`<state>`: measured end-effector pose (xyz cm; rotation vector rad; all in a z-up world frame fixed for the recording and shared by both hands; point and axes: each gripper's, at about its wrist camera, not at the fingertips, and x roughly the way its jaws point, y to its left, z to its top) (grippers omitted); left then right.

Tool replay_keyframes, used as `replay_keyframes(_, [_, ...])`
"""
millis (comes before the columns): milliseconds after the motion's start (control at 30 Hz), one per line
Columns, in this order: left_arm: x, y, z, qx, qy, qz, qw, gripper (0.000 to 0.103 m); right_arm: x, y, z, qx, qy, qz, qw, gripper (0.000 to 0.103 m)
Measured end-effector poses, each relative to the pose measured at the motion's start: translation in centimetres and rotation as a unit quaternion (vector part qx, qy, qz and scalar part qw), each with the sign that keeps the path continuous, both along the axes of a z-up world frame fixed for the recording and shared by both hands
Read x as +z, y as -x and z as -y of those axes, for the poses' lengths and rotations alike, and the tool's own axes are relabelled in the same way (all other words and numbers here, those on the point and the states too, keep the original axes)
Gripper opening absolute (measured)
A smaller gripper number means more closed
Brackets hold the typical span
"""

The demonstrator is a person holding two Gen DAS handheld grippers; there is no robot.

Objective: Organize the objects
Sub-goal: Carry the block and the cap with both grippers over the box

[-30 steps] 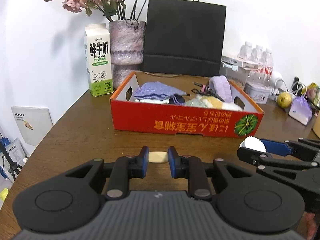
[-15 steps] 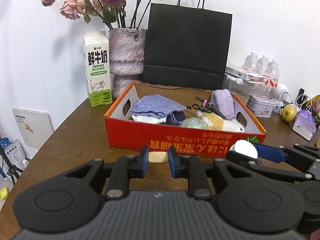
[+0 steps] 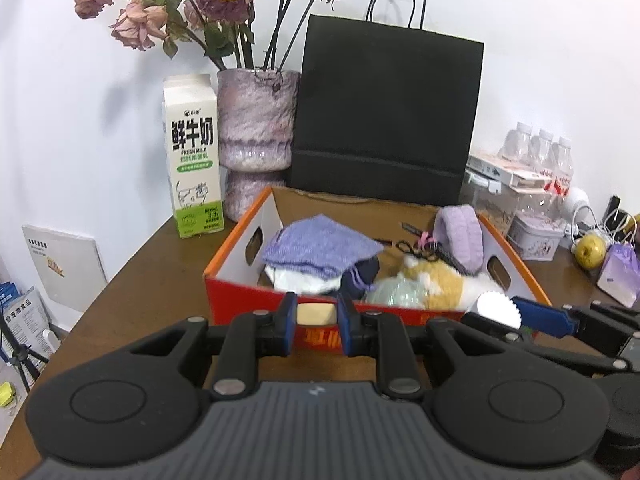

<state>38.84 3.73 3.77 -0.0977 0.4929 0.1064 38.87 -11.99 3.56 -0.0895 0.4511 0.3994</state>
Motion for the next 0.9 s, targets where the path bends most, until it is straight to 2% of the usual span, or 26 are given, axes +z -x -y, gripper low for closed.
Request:
replay_keyframes(333, [0.2,-4.2,-0.4,-0.004,-0.002,0.006,1.0,0.022,0.0,-4.4,-1.1,-0.001,0.002,0.003,1.0,0.039])
replay_keyframes(900, [-0.2,-11.7,0.0,-0.026,-0.027,0.01,0.9992,0.022,-0.1,-11.3,-2.4,0.001,0.003,0.012,1.0,0.039])
